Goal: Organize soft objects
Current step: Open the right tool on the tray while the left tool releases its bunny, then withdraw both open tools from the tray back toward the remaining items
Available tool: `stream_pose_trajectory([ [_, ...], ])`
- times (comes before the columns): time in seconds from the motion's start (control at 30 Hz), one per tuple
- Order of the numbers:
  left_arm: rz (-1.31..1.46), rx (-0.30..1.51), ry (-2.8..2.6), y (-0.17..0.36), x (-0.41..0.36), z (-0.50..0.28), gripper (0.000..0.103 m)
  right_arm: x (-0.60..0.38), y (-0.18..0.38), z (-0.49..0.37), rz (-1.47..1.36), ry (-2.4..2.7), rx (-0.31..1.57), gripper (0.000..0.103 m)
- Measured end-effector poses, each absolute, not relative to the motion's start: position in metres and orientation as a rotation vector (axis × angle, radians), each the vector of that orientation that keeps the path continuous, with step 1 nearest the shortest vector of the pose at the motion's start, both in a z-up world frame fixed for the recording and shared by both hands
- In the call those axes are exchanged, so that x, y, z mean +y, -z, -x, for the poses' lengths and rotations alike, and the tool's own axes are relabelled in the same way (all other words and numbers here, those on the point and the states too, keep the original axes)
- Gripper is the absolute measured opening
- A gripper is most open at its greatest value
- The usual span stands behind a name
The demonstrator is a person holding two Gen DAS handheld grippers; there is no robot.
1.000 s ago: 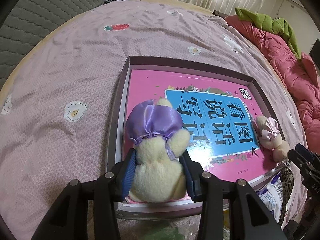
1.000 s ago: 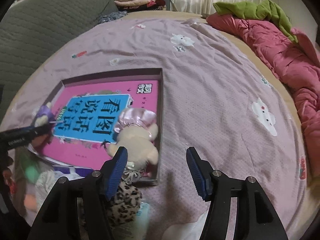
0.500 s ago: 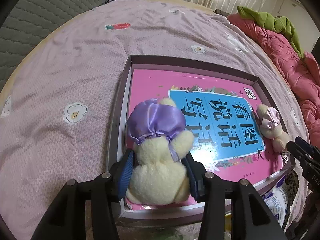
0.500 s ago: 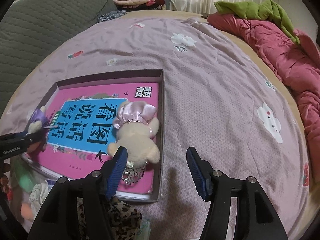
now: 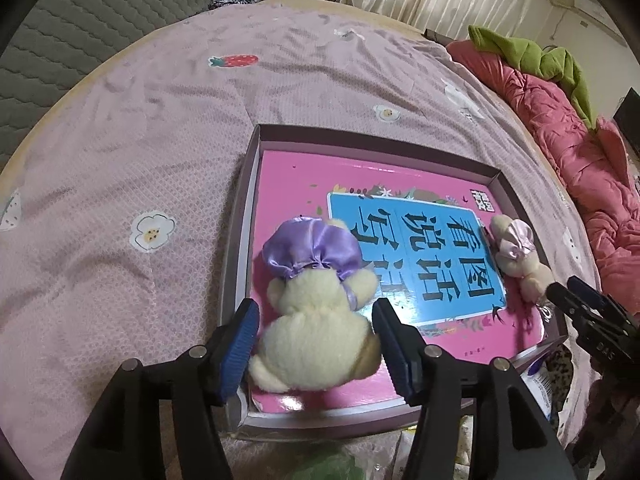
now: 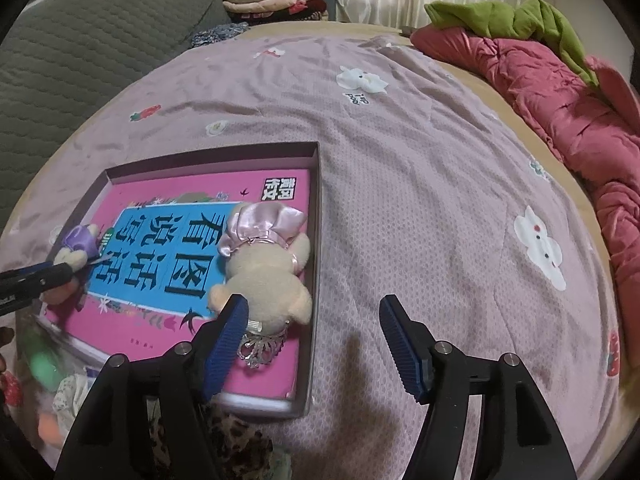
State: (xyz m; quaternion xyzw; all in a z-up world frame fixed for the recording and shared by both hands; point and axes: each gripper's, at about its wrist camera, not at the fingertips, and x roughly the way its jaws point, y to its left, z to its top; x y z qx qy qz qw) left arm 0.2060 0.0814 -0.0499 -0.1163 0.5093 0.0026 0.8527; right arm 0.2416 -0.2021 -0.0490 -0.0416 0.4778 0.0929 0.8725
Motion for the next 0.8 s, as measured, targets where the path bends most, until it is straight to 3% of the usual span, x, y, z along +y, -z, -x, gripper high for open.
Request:
stream_pose_trajectory([
  [0.8,0.281,0.976,-0.001,0.006,0.092,-0.183,0.059,-0.226,-0.003,-0.211,0.029,-0.178,0.895,0.07],
])
